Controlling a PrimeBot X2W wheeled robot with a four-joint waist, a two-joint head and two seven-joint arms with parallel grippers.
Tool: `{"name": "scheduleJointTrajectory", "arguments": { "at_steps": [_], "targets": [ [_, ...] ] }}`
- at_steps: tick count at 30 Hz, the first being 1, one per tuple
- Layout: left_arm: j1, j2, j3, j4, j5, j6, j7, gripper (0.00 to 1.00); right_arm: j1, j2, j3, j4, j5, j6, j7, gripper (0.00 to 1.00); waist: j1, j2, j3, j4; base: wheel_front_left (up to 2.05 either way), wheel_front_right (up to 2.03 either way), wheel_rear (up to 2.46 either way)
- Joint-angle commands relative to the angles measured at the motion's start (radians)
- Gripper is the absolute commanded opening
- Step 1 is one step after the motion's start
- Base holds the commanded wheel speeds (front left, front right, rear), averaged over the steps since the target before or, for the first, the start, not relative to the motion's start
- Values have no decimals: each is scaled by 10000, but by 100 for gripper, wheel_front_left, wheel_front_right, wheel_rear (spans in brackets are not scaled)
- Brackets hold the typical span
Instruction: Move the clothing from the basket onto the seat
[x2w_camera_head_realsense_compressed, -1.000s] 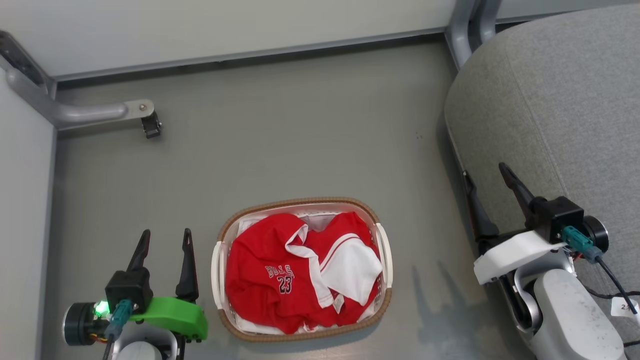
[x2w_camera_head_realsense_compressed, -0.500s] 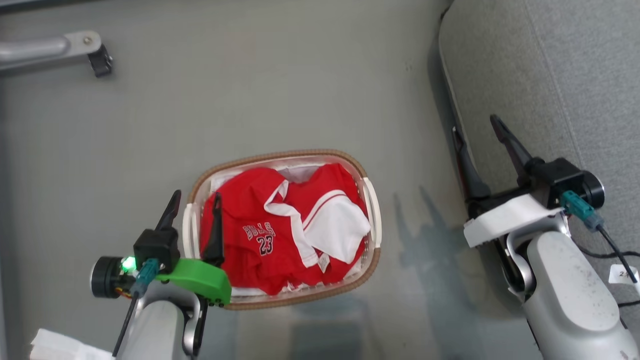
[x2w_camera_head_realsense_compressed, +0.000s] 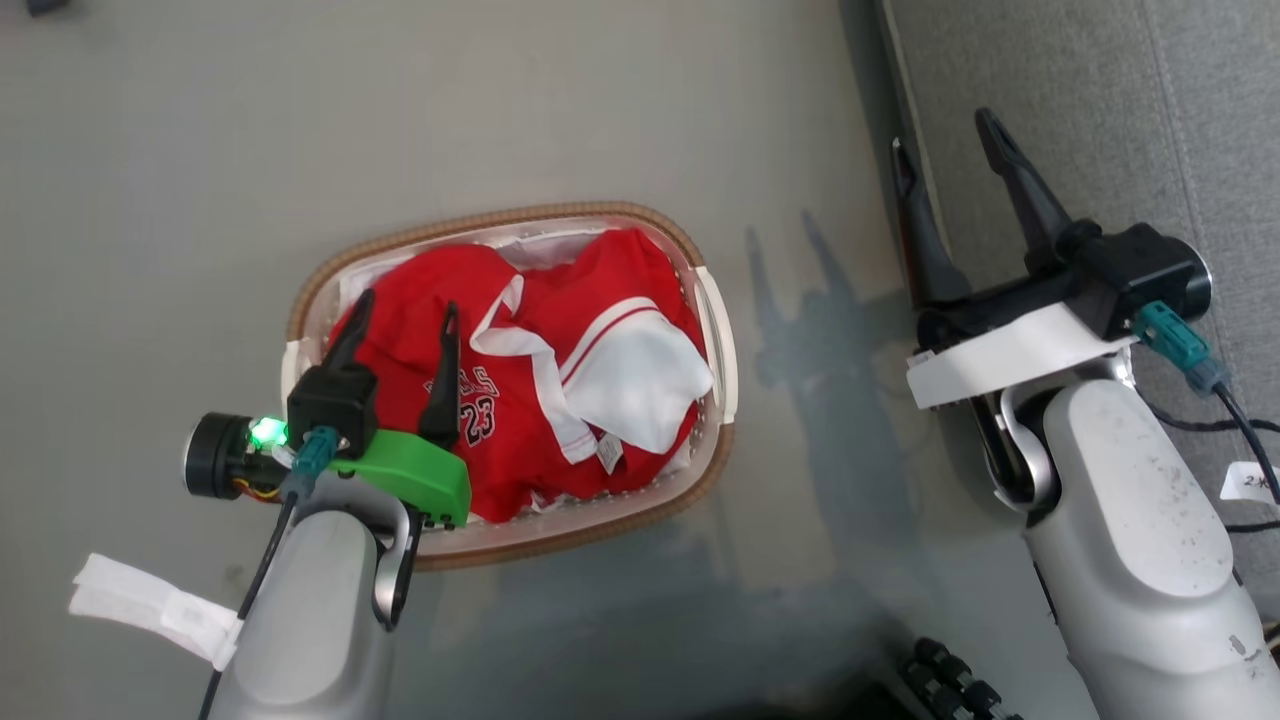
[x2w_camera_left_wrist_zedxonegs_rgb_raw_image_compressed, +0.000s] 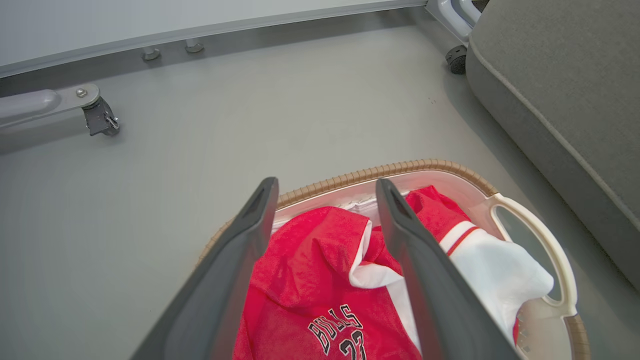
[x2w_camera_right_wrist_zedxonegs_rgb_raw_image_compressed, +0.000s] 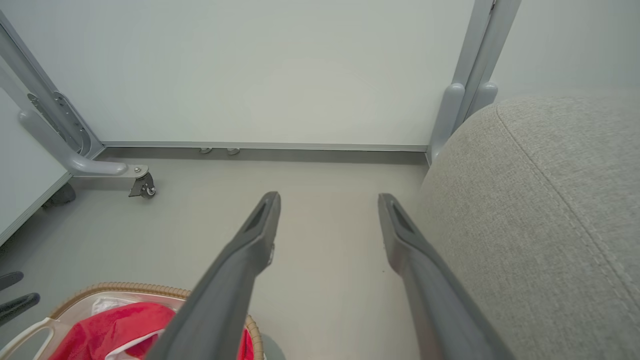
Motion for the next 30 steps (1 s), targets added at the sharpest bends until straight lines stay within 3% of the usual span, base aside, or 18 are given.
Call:
{"name": "scheduleJointTrajectory", "arguments": {
  "at_steps": [1, 15, 30],
  "targets": [
    [-284, 63, 27, 97, 43, 27, -10, 100, -209, 48, 33, -89, 62, -3, -43, 100, -1, 0, 702, -360, 0, 0, 0],
    [-1845, 623, -244, 2105, 800, 229, -9, 100, -840, 296, 157, -438, 195, -5, -42, 100, -1, 0, 2120, -1063, 0, 0, 0],
    [-3399, 950, -267, 4826, 848, 1187, -2, 100, -1030, 483, 413, -438, 400, -3, -42, 100, -1, 0, 2825, -1580, 0, 0, 0]
  ]
}}
